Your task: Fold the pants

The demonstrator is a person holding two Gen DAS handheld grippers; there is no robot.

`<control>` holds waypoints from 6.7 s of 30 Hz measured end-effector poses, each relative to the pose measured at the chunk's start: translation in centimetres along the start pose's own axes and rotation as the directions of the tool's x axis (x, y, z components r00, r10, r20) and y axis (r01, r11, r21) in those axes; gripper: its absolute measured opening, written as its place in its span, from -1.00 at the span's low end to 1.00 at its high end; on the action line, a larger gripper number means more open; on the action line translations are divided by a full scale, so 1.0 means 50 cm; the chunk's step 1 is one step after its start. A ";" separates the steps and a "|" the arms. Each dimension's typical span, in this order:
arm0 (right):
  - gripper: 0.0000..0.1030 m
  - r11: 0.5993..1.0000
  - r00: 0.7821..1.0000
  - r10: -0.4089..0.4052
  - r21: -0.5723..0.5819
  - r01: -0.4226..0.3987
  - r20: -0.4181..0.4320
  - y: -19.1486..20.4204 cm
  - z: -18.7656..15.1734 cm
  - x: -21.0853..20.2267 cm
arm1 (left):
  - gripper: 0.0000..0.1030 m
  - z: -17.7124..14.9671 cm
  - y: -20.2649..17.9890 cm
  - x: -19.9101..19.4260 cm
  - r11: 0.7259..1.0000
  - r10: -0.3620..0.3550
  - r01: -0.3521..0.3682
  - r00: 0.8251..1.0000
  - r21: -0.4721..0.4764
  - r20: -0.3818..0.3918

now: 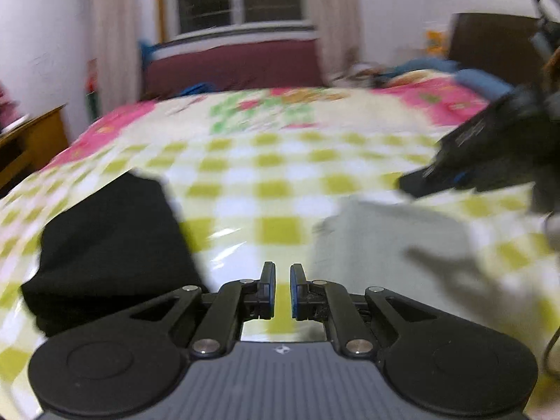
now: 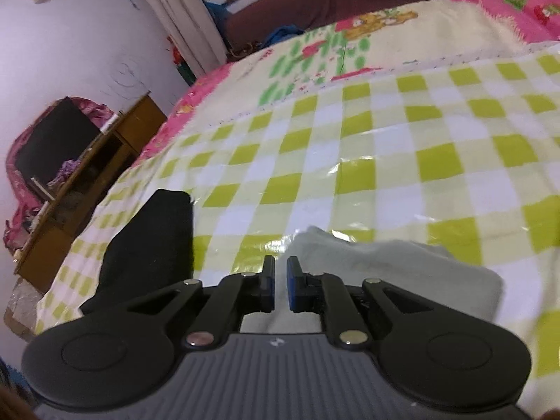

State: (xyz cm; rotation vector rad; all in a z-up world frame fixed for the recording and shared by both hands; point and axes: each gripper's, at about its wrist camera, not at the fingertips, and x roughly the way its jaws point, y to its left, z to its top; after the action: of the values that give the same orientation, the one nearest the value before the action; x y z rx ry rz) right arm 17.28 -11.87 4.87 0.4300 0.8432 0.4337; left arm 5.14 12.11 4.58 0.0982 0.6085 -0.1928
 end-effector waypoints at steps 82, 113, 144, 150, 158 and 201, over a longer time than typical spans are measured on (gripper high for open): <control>-0.61 0.996 0.996 -0.088 0.021 0.088 0.024 -0.234 -0.100 -0.092 | 0.19 0.026 -0.210 0.066 0.982 -0.075 0.075 0.997 0.176 -0.004; -0.46 0.991 0.991 -0.132 0.009 0.131 0.031 -0.156 -0.214 -0.159 | 0.54 -0.025 -0.215 0.081 0.990 0.071 -0.052 0.988 0.133 -0.140; -0.41 0.982 0.980 -0.191 -0.002 0.191 0.054 -0.109 -0.308 -0.204 | 0.96 -0.094 -0.265 0.003 0.990 0.047 -0.033 0.994 0.139 -0.099; -0.41 0.981 0.980 -0.193 -0.005 0.193 0.051 -0.108 -0.307 -0.202 | 0.96 -0.096 -0.265 0.005 0.991 0.047 -0.033 0.993 0.132 -0.104; -0.40 0.981 0.980 -0.192 -0.006 0.192 0.050 -0.107 -0.309 -0.201 | 0.96 -0.097 -0.264 0.006 0.991 0.048 -0.034 0.993 0.128 -0.107; -0.40 0.983 0.983 -0.183 -0.006 0.183 0.031 -0.114 -0.311 -0.196 | 0.96 -0.100 -0.262 0.011 0.993 0.047 -0.032 0.990 0.114 -0.129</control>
State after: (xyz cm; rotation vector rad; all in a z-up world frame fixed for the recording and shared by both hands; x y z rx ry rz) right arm 0.41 -18.82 -1.29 0.3465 0.8430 0.2598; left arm 0.04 -0.06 -0.26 0.2330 0.7269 -0.1827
